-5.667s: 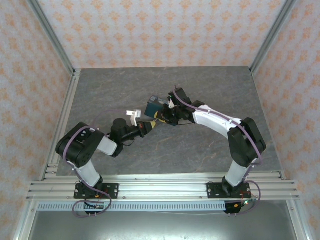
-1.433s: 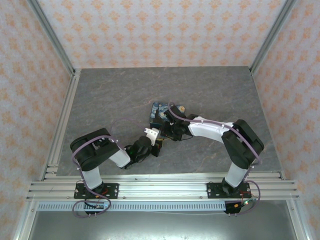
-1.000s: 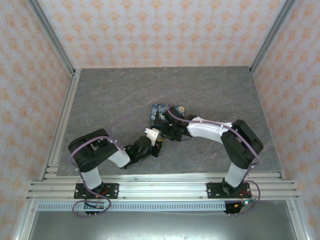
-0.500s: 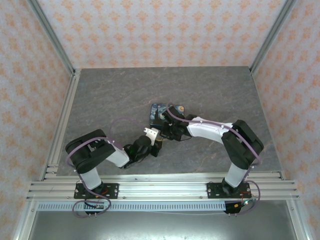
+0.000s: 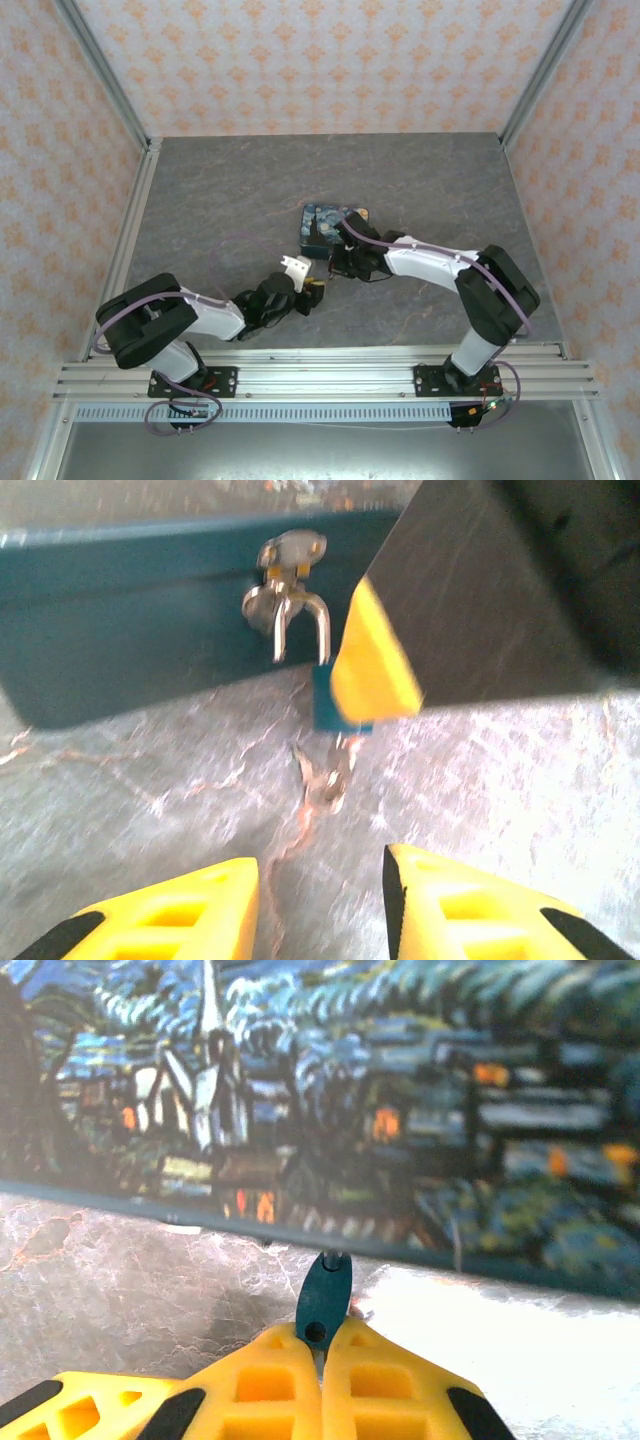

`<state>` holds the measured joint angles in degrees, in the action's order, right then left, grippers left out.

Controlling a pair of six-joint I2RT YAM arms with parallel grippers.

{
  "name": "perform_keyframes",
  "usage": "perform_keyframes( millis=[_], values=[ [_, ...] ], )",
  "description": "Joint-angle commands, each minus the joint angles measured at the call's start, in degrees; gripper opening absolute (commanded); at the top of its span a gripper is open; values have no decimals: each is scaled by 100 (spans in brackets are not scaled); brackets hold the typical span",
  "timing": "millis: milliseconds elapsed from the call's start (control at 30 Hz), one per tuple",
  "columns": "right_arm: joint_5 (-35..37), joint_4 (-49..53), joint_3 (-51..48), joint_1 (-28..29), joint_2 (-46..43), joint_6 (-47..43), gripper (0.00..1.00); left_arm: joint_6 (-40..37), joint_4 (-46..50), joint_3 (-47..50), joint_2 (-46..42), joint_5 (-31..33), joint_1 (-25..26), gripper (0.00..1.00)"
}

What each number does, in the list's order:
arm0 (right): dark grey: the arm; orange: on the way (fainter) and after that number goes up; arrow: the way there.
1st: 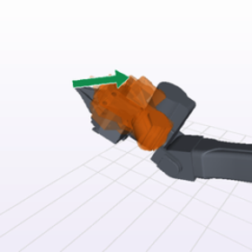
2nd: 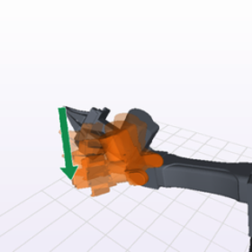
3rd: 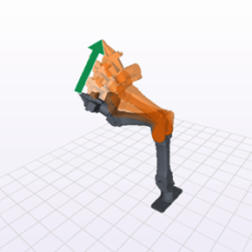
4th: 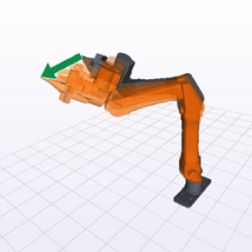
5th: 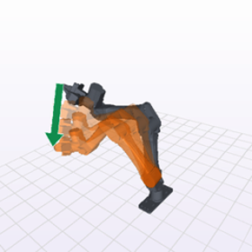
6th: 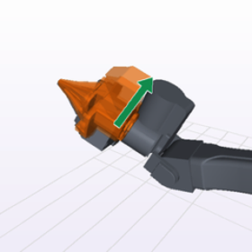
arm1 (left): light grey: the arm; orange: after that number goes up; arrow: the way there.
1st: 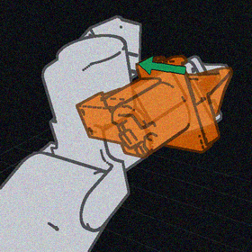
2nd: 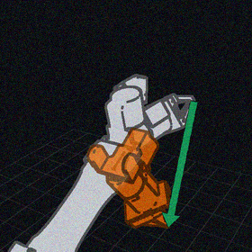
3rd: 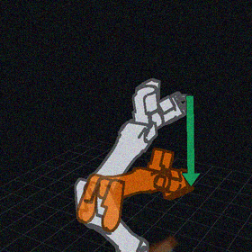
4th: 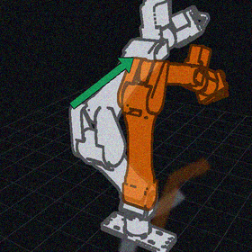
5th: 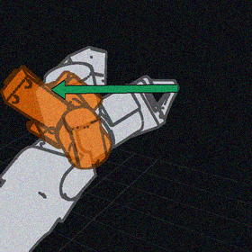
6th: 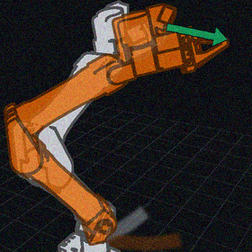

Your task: Unlock the padlock with the key

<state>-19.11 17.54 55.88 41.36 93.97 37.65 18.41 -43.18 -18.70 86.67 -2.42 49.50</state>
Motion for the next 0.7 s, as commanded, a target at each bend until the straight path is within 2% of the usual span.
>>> perform_keyframes(
  millis=[0, 200, 367, 567, 667],
  values=[
    [-71, -259, -174, -134, -321, -213, 0, 151, 403, 146, -297, 285, 25, 37],
    [-209, -742, -439, -173, -374, 319, 0, 324, 1071, 103, -765, 570, 25, 37],
    [-217, -1536, -820, -173, -255, 1130, 0, 391, 1343, 94, -1049, 653, 24, 37],
    [-59, -2451, -1187, -148, -240, 1980, 0, 424, 1476, 194, -1281, 728, 16, 36],
    [195, -2476, -1176, -86, -353, 2146, 0, 434, 1479, 298, -1413, 798, 13, 37]
  ],
)
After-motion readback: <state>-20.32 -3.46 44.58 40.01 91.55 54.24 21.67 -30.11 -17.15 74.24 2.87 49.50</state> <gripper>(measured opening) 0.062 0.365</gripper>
